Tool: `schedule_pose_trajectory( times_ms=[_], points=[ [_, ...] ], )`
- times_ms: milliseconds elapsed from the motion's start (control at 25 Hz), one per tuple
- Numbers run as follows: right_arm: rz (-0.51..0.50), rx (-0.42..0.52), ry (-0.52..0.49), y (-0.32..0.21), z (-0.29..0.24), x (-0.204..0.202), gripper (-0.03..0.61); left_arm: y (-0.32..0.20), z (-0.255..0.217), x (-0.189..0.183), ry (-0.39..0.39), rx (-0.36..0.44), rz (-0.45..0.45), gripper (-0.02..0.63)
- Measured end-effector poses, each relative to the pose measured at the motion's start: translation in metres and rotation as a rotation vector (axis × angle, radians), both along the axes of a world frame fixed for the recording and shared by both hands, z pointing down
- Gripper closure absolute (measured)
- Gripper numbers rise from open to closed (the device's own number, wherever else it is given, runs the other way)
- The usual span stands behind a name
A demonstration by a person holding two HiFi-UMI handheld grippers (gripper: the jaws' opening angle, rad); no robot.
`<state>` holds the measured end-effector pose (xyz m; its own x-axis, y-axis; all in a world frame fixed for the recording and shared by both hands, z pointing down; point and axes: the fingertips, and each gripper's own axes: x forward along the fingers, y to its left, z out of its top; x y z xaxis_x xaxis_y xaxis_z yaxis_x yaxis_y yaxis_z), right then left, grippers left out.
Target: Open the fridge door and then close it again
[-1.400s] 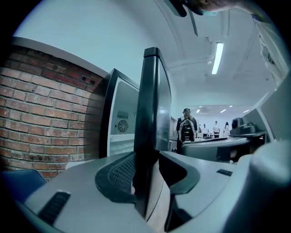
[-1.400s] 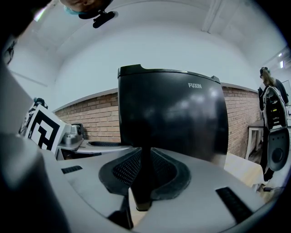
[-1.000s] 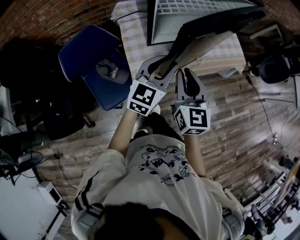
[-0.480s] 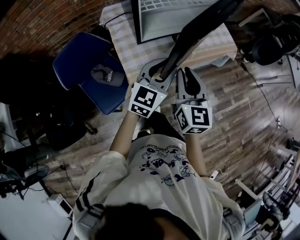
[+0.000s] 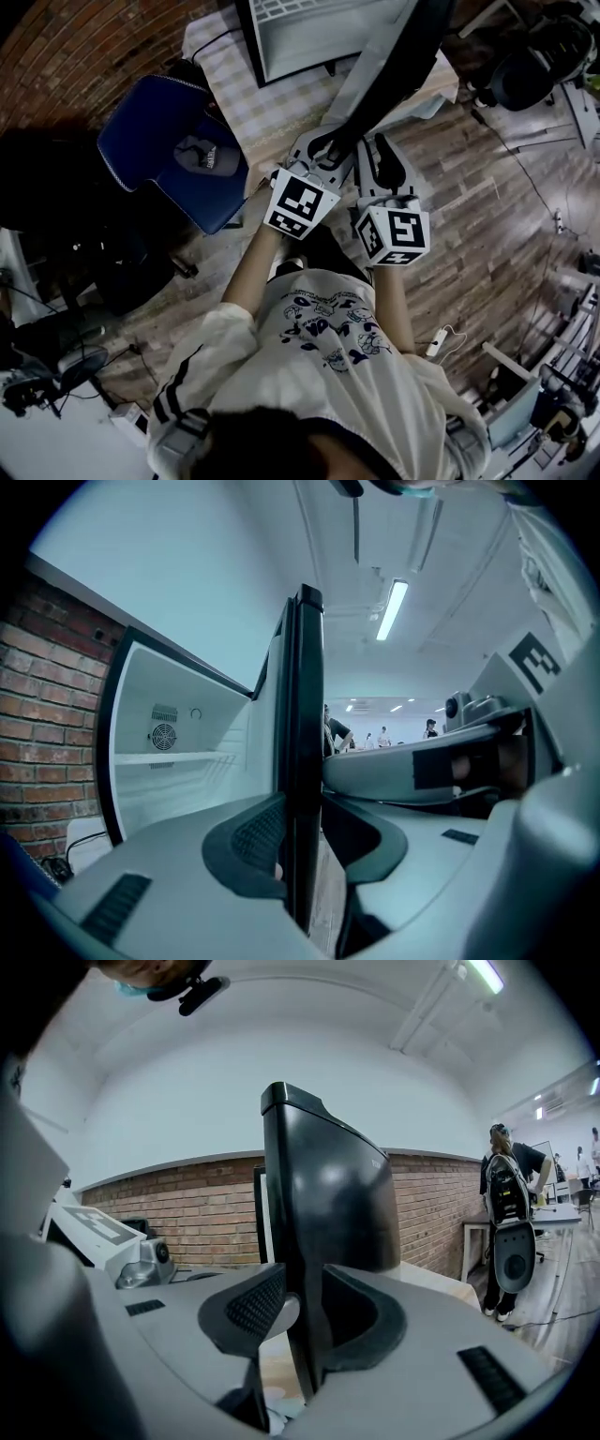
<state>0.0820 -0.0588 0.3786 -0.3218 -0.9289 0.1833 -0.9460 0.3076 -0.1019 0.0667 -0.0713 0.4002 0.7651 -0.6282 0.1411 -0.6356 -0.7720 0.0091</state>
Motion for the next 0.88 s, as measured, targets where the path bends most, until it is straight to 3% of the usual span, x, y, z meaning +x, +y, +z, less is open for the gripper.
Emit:
schedule_pose_trajectory(
  times_ms=[320, 880],
  points=[
    [0.010, -0.008, 0.012, 0.009, -0.003, 0.022, 0.432, 0.018, -0.001, 0.033, -0.010, 0.012, 0.069, 0.494],
    [0.120, 0.006, 0.003, 0.020, -0.003, 0.083, 0.430, 0.040, -0.001, 0.090, -0.017, 0.004, 0.216, 0.494]
  ],
)
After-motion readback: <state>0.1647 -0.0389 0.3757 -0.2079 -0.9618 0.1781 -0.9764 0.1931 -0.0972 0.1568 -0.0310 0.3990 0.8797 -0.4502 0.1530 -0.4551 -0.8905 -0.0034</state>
